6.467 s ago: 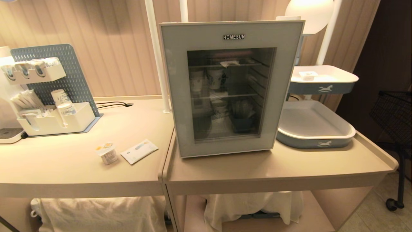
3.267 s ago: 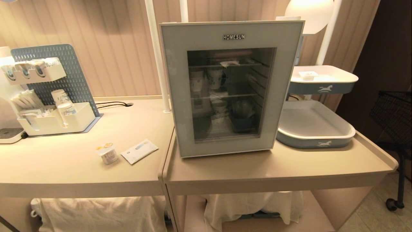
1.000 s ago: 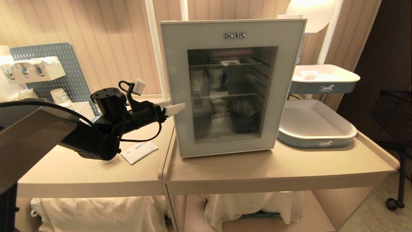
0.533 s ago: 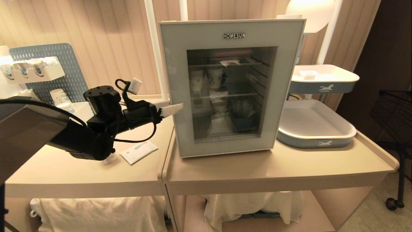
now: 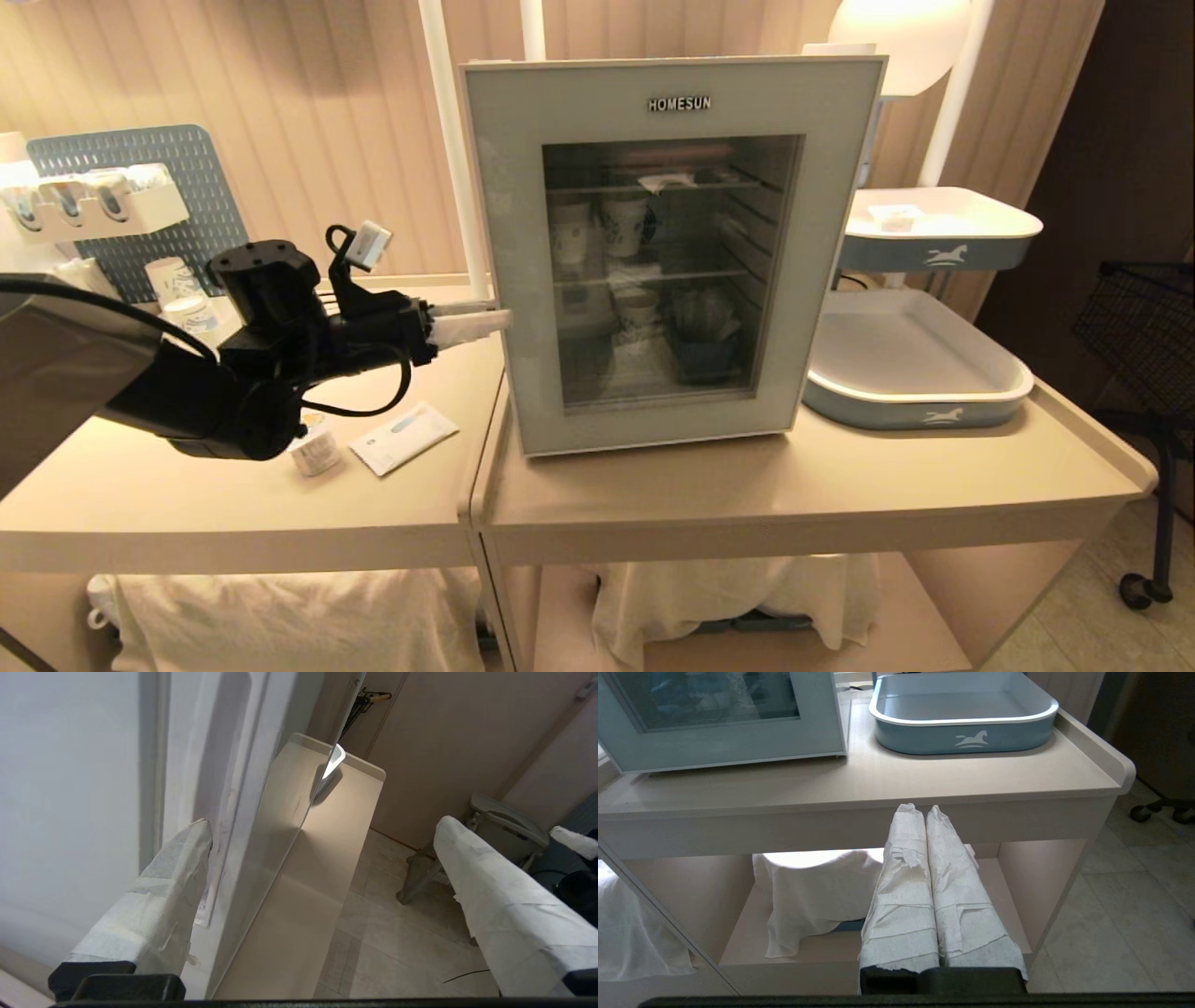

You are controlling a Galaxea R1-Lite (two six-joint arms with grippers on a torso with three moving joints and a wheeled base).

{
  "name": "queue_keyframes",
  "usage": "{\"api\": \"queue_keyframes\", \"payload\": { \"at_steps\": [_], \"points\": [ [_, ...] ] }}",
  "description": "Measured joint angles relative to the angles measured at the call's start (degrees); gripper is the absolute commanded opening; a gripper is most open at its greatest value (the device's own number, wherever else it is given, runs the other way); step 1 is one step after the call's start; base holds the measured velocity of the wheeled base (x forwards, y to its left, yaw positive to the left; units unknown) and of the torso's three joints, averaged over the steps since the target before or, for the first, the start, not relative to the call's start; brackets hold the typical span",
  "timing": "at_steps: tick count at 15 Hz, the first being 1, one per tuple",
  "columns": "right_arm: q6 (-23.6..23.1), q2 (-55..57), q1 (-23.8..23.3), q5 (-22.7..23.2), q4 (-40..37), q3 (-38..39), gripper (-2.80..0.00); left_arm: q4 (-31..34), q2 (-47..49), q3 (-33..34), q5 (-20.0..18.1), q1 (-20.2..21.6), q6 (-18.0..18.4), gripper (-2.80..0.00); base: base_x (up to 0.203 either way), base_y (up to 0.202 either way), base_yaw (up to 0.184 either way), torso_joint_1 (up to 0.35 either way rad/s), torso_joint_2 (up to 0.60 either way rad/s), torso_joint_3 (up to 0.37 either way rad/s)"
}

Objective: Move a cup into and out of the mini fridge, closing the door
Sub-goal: Open the freezer door

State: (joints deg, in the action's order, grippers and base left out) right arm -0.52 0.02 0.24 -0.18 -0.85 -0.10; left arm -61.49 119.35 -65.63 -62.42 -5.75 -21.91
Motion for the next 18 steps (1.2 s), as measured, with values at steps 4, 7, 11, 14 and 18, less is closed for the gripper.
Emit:
{"api": "queue_keyframes", "payload": {
  "at_steps": [4, 7, 11, 14, 18],
  "points": [
    [0.01, 0.0, 0.05, -0.03, -0.02, 0.0, -2.8, -0.63, 0.83, -0.55, 0.78, -0.91, -0.88, 0.0, 0.0, 0.0, 0.0, 0.0, 0.0, 0.0],
    [0.01, 0.0, 0.0, 0.0, -0.02, 0.0, -2.8, -0.91, 1.83, -0.87, 1.81, -1.93, -1.02, 0.0, 0.0, 0.0, 0.0, 0.0, 0.0, 0.0],
    [0.01, 0.0, 0.0, -0.02, -0.02, 0.0, -2.8, -2.49, 2.5, 0.2, 2.11, -4.09, -0.83, 0.0, 0.0, 0.0, 0.0, 0.0, 0.0, 0.0],
    [0.0, 0.0, 0.0, 0.0, -0.02, 0.0, -2.8, -2.21, -0.33, 2.79, 1.68, -4.49, -1.07, 0.0, 0.0, 0.0, 0.0, 0.0, 0.0, 0.0],
    [0.01, 0.0, 0.0, 0.0, -0.07, 0.0, -2.8, -1.51, -5.62, 8.02, 0.38, -7.3, -1.11, 0.0, 0.0, 0.0, 0.0, 0.0, 0.0, 0.0]
  ]
}}
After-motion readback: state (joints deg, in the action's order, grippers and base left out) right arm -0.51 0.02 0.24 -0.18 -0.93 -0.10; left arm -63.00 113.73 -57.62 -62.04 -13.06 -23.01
